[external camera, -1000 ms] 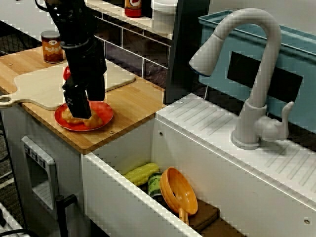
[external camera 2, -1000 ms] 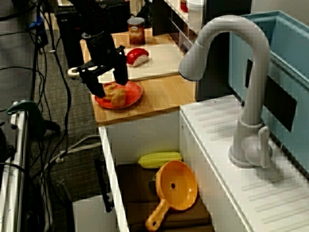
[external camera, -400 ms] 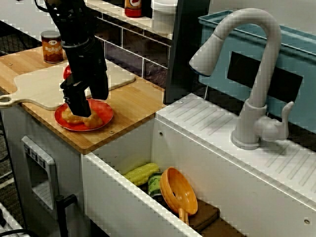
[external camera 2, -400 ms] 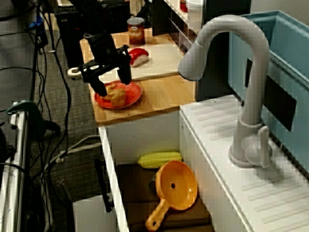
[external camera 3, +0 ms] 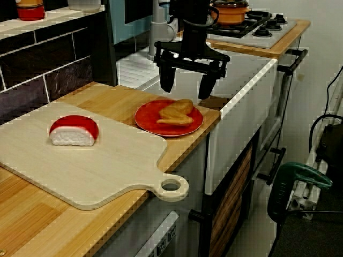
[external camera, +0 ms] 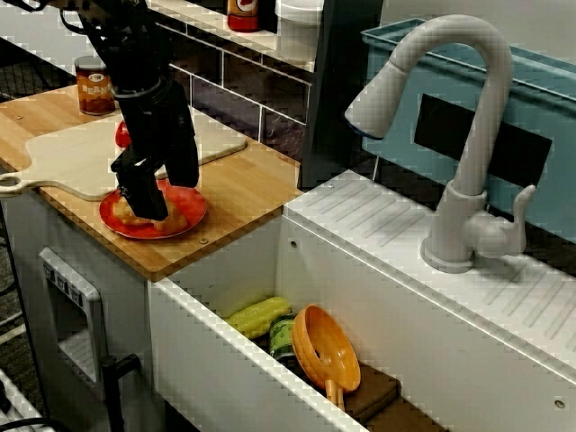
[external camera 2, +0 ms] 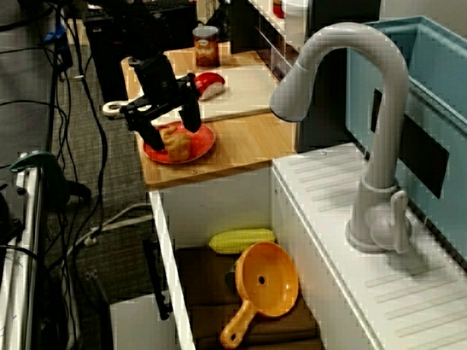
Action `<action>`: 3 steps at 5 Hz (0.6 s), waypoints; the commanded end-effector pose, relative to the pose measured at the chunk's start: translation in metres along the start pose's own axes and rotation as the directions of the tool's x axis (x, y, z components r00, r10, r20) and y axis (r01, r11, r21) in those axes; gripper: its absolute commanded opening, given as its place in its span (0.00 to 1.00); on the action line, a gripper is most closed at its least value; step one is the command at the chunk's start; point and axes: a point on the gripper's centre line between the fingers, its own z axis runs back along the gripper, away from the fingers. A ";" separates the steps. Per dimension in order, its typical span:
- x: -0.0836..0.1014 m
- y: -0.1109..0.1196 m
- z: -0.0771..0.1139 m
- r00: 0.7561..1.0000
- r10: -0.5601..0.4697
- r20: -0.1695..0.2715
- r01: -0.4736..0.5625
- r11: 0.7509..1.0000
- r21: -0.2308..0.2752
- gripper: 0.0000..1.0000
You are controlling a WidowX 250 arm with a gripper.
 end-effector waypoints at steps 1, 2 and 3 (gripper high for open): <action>-0.003 0.004 -0.004 0.999 -0.014 -0.031 0.015 1.000 0.018 1.00; -0.004 0.002 -0.006 0.999 0.000 -0.036 0.001 1.000 0.023 1.00; -0.005 0.003 -0.009 0.999 0.005 -0.044 -0.004 1.000 0.019 1.00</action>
